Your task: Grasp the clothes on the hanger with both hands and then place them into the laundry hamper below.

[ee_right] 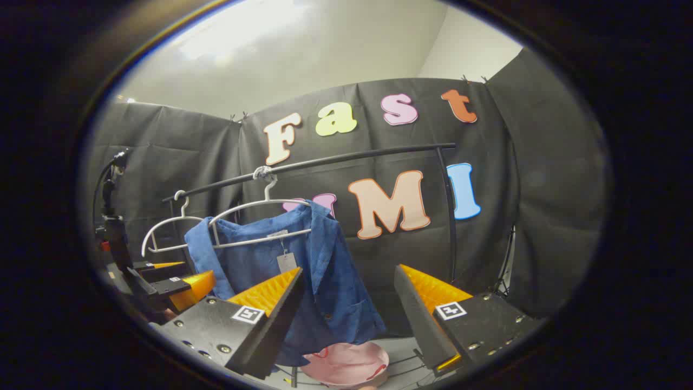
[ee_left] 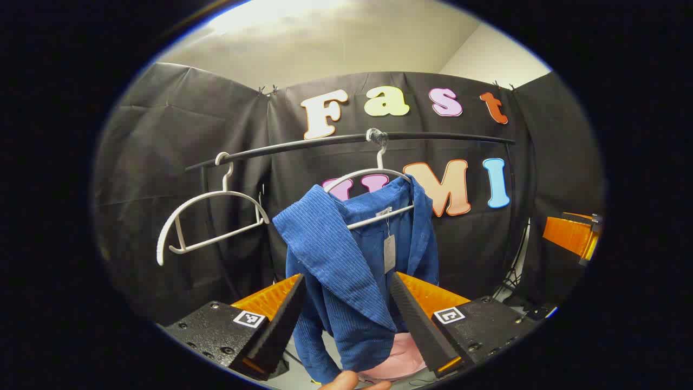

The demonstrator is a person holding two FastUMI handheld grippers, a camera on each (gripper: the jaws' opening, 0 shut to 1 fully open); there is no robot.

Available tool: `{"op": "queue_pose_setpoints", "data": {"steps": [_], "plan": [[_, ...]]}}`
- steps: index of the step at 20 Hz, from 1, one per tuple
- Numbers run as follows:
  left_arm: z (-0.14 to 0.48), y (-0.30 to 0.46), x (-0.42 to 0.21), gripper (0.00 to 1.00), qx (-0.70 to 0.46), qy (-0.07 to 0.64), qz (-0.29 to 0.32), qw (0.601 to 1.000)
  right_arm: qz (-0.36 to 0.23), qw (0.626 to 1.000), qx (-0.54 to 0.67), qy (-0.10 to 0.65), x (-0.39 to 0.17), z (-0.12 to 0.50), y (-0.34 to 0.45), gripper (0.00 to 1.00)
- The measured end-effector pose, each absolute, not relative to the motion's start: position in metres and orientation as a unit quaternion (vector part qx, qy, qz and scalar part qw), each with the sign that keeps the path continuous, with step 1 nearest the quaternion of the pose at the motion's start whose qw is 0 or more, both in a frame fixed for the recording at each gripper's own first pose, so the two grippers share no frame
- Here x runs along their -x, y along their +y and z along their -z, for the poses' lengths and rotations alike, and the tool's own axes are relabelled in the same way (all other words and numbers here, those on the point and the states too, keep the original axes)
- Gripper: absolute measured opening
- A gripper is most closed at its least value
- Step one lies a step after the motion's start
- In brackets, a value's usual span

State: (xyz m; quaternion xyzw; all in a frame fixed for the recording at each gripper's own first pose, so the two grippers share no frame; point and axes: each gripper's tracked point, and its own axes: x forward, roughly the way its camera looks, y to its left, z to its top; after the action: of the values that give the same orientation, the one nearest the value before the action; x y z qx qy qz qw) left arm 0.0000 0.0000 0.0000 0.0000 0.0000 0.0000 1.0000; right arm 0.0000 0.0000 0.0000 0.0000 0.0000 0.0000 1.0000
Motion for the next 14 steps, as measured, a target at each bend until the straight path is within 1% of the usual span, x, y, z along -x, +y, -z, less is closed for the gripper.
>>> {"op": "queue_pose_setpoints", "data": {"steps": [3,4,5,8,10,11,12,13,14], "plan": [[0.003,0.001,0.002,1.0,0.0,0.008,-0.004,1.0,-0.006,1.0,0.0,0.005,-0.003,0.002,0.002,0.99],[0.003,0.003,0.002,0.97,-0.002,0.006,-0.005,1.0,-0.008,1.0,0.001,0.008,-0.004,0.004,0.002,0.99],[0.003,0.003,0.003,1.0,-0.004,0.005,-0.007,1.0,-0.011,1.0,0.003,0.01,-0.005,0.004,0.003,0.99],[0.002,0.002,0.003,1.0,-0.003,0.003,-0.005,1.0,-0.021,1.0,0.003,0.016,-0.007,0.009,0.008,0.99],[0.002,0.0,0.004,0.97,-0.002,0.001,-0.003,1.0,-0.022,1.0,0.006,0.015,-0.007,0.009,0.007,0.99],[0.003,-0.001,0.004,1.0,-0.005,0.003,-0.002,1.0,-0.024,1.0,0.008,0.014,-0.007,0.009,0.008,0.99],[0.004,-0.001,0.004,0.97,-0.005,0.003,0.0,1.0,-0.027,0.999,0.009,0.015,-0.008,0.01,0.01,0.99],[0.005,-0.002,0.004,1.0,-0.006,0.005,0.001,1.0,-0.028,0.999,0.008,0.017,-0.009,0.012,0.01,0.99],[0.007,-0.003,0.004,0.99,-0.005,0.007,0.003,1.0,-0.029,0.999,0.007,0.021,-0.009,0.014,0.01,0.99]]}}
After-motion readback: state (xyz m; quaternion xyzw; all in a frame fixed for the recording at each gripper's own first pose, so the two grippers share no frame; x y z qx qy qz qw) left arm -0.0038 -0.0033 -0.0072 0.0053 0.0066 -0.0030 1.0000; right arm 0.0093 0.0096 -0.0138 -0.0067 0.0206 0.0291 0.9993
